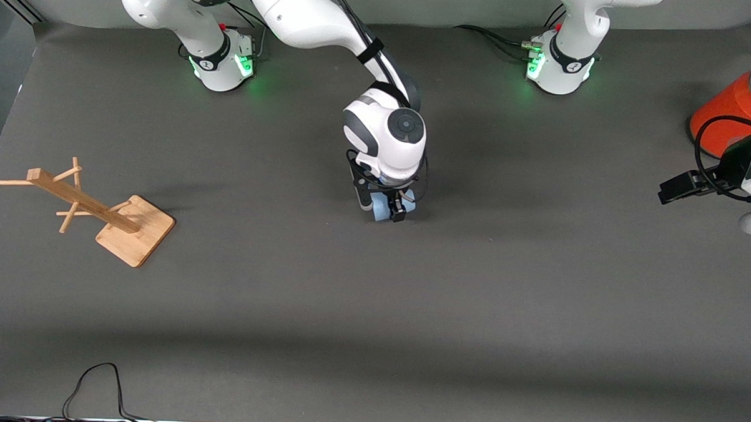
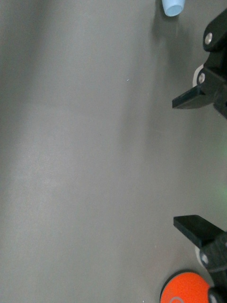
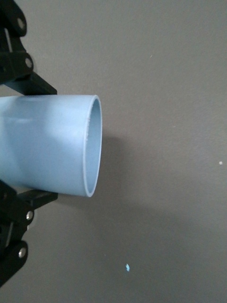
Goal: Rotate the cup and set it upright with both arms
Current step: 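Lower the cup onto its side and open the right gripper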
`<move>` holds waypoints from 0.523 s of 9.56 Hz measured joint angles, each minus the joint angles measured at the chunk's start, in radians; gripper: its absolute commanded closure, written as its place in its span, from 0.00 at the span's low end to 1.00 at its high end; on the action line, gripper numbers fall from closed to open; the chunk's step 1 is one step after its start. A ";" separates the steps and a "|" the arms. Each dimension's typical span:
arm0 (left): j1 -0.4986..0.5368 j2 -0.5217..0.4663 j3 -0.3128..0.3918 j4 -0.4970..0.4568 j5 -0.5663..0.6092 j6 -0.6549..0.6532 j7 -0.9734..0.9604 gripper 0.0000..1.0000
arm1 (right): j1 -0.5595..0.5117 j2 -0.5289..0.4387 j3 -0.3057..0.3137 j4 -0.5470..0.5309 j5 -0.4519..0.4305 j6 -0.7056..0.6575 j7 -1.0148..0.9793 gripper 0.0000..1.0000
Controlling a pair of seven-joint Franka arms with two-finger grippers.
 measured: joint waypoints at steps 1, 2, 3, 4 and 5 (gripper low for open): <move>0.000 0.000 0.000 0.000 0.000 0.000 0.000 0.00 | 0.000 0.008 0.003 0.000 0.000 0.013 0.013 0.08; 0.000 0.000 0.000 0.000 0.000 0.000 0.000 0.00 | 0.000 0.011 0.004 0.002 0.000 0.015 0.020 0.00; 0.000 0.000 0.000 0.000 0.000 0.000 0.000 0.00 | 0.000 0.012 0.004 0.008 0.000 0.017 0.022 0.00; 0.000 0.000 0.000 0.000 0.000 0.000 0.000 0.00 | 0.000 0.012 0.004 0.023 0.000 0.017 0.022 0.00; 0.000 0.000 0.000 0.001 0.000 0.000 0.000 0.00 | 0.000 0.011 0.003 0.040 0.000 0.016 0.022 0.00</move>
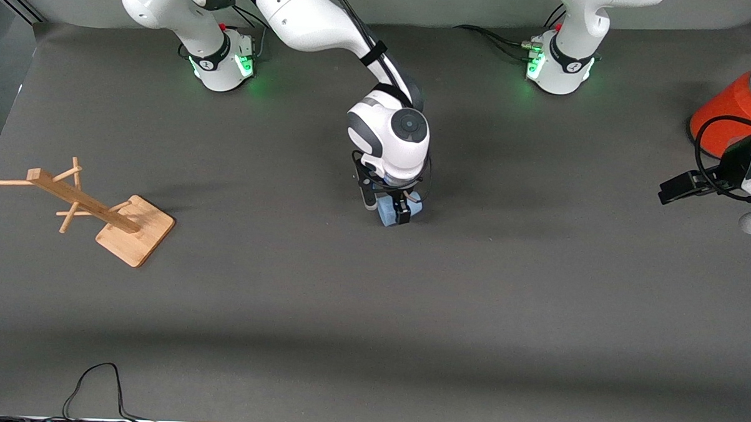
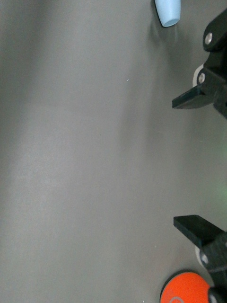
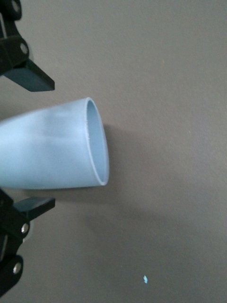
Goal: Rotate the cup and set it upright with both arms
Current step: 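Lower the cup onto its side and open the right gripper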
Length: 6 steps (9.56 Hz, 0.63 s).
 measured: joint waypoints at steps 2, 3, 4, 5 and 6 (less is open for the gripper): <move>0.000 0.000 0.000 0.004 0.000 0.000 0.000 0.00 | -0.005 -0.008 -0.009 0.027 0.000 -0.009 -0.002 0.00; 0.001 0.000 0.001 0.006 0.000 -0.001 -0.001 0.00 | -0.011 -0.024 -0.018 0.045 0.000 -0.044 -0.028 0.00; 0.004 0.000 0.005 0.009 0.000 -0.002 -0.002 0.00 | -0.024 -0.058 -0.024 0.067 -0.001 -0.107 -0.098 0.00; 0.003 0.000 0.005 0.012 0.000 -0.003 -0.004 0.00 | -0.043 -0.106 -0.029 0.080 -0.001 -0.158 -0.197 0.00; 0.003 0.000 0.005 0.014 0.000 -0.003 -0.004 0.00 | -0.071 -0.168 -0.030 0.084 -0.001 -0.205 -0.308 0.00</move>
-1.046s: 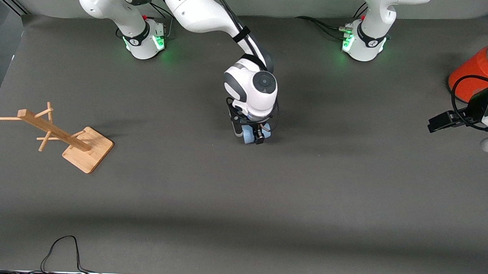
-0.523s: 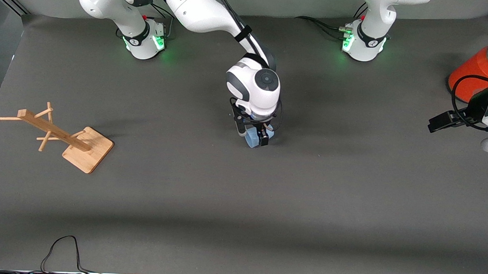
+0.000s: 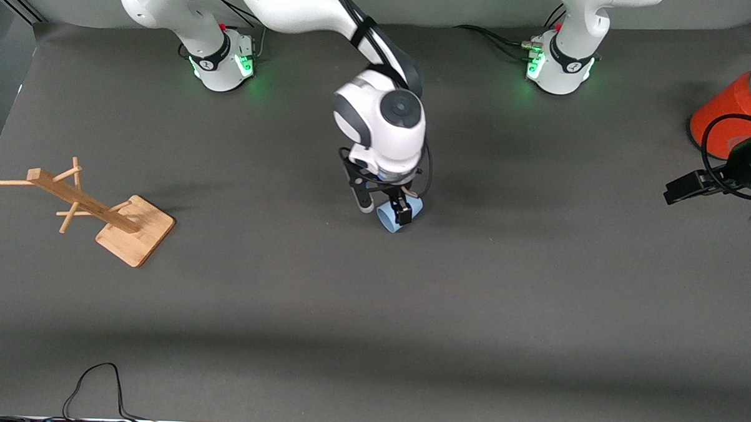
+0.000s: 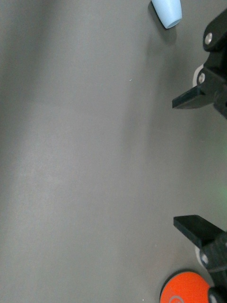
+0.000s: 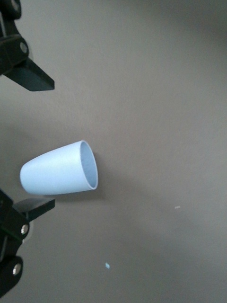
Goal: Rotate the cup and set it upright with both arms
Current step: 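Lower the cup onto its side and open the right gripper, then withdraw the right gripper while the left gripper reaches toward the cup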
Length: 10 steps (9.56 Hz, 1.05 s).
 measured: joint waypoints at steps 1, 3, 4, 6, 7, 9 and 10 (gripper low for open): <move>0.000 0.000 0.001 0.001 0.000 -0.001 -0.001 0.00 | -0.033 -0.056 -0.001 0.001 0.000 -0.046 -0.106 0.00; 0.001 0.000 0.002 0.003 0.000 -0.038 0.010 0.00 | -0.122 -0.160 -0.008 0.002 0.000 -0.137 -0.332 0.00; 0.001 0.000 0.002 0.003 0.000 -0.054 0.025 0.00 | -0.185 -0.221 -0.016 0.000 0.001 -0.185 -0.444 0.00; -0.002 0.000 -0.001 0.003 0.000 -0.058 0.041 0.00 | -0.316 -0.314 -0.020 -0.009 0.024 -0.268 -0.646 0.00; -0.004 0.000 -0.006 0.004 0.000 -0.058 0.041 0.00 | -0.364 -0.342 -0.025 -0.011 0.028 -0.301 -0.743 0.00; -0.005 -0.001 -0.008 0.016 0.000 -0.060 0.041 0.00 | -0.398 -0.361 -0.040 -0.023 0.029 -0.314 -0.851 0.00; -0.005 -0.001 -0.008 0.020 0.000 -0.068 0.041 0.00 | -0.399 -0.359 -0.043 -0.034 0.009 -0.306 -0.909 0.00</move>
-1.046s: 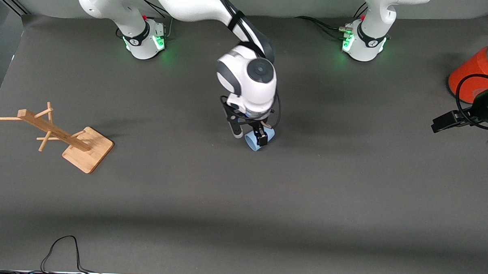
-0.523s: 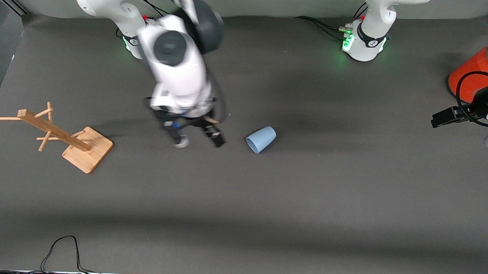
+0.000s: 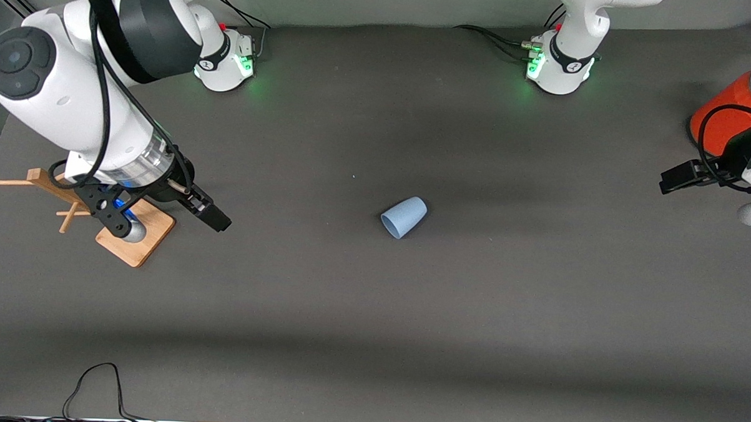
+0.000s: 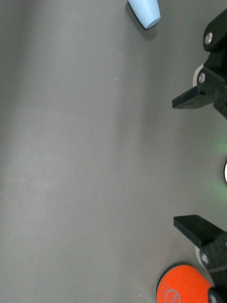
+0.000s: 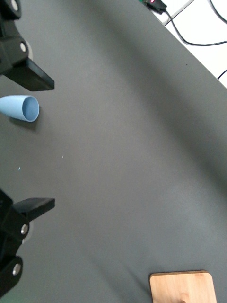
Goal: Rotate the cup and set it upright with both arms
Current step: 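Withdraw the right gripper while the left gripper reaches toward the cup, then grasp the lying cup by its rim with the left gripper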
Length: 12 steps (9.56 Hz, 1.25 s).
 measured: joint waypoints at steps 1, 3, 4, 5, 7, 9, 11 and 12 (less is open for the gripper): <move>-0.004 0.000 -0.005 0.003 -0.002 -0.012 0.002 0.00 | -0.007 0.004 -0.002 -0.002 -0.027 0.011 -0.071 0.00; -0.069 0.004 -0.059 0.003 -0.002 -0.012 -0.040 0.00 | -0.093 0.001 -0.011 0.000 -0.027 0.017 -0.313 0.00; -0.131 0.016 -0.091 0.004 -0.002 -0.010 -0.132 0.00 | -0.160 -0.003 -0.015 0.000 -0.008 0.016 -0.445 0.00; -0.198 0.041 -0.113 0.009 0.001 -0.005 -0.220 0.00 | -0.202 -0.008 -0.019 -0.001 0.003 0.015 -0.531 0.00; -0.346 0.179 -0.124 0.097 0.013 0.019 -0.435 0.00 | -0.208 -0.026 -0.030 -0.012 0.006 -0.008 -0.623 0.00; -0.498 0.415 -0.125 0.300 0.066 0.018 -0.665 0.00 | -0.205 -0.087 -0.042 -0.093 0.006 -0.009 -0.674 0.00; -0.614 0.619 -0.122 0.444 0.113 0.039 -0.815 0.00 | -0.203 -0.141 -0.046 -0.137 -0.002 -0.021 -0.719 0.00; -0.656 0.682 -0.122 0.471 0.164 0.062 -0.863 0.00 | -0.197 -0.163 -0.046 -0.142 -0.022 -0.034 -0.725 0.00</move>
